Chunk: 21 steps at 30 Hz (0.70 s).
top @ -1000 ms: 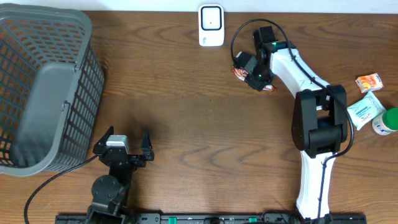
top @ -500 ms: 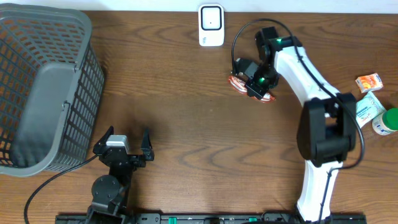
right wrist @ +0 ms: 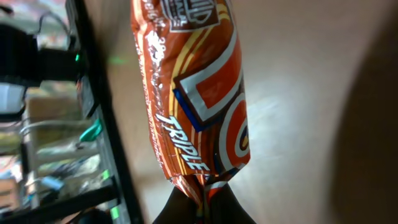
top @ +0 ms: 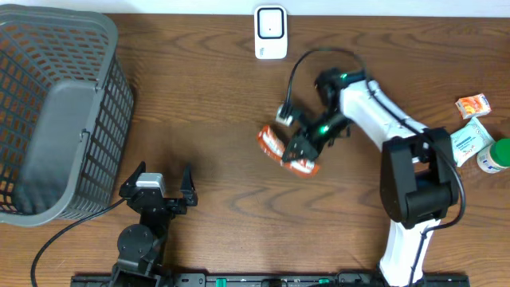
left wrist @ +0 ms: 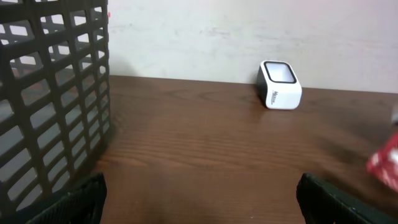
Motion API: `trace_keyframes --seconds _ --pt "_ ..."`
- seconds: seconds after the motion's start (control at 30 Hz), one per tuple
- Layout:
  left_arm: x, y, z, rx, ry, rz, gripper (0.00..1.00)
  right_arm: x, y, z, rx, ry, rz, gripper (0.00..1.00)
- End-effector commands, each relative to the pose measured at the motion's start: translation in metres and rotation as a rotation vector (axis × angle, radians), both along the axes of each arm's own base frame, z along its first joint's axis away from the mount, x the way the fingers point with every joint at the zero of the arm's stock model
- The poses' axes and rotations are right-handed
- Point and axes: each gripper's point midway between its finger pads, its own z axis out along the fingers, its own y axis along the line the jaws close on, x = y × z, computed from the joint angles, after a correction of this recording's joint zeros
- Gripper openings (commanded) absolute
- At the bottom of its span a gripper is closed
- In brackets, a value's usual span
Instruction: Scan the item barcode
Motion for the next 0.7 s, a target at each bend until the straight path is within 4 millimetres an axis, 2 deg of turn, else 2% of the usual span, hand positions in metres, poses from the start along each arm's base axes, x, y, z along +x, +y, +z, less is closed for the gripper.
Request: trace_keyframes --seconds 0.0,0.1,0.2,0.23,0.27,0.33,0.4,0.47,0.67 --pt "0.000 0.003 -0.017 0.026 0.040 0.015 0.98 0.001 0.008 0.004 0.025 0.013 -0.023 0.01" --pt "0.000 0.002 -0.017 0.026 0.040 0.014 0.98 0.003 0.014 0.005 0.045 -0.004 -0.019 0.01" --pt "0.000 0.002 -0.017 0.026 0.040 0.014 0.98 0.000 0.030 0.027 0.185 0.070 -0.064 0.01" --pt "0.000 0.002 -0.017 0.026 0.040 0.014 0.98 0.004 0.030 0.028 0.198 0.061 -0.071 0.01" --pt "0.000 0.002 -0.017 0.026 0.040 0.014 0.98 0.015 0.030 0.023 0.179 0.054 -0.114 0.01" --pt "0.000 0.002 -0.017 0.026 0.040 0.014 0.98 0.032 0.029 0.022 0.124 0.164 -0.270 0.01" --pt "0.000 0.002 -0.017 0.026 0.040 0.014 0.98 0.020 0.037 0.053 0.278 0.225 -0.235 0.01" --pt "0.000 0.002 -0.017 0.026 0.040 0.014 0.98 0.008 0.043 0.071 0.369 0.232 -0.190 0.01" --pt "0.000 0.002 -0.017 0.026 0.040 0.014 0.98 -0.015 0.040 0.078 0.292 0.410 -0.227 0.01"
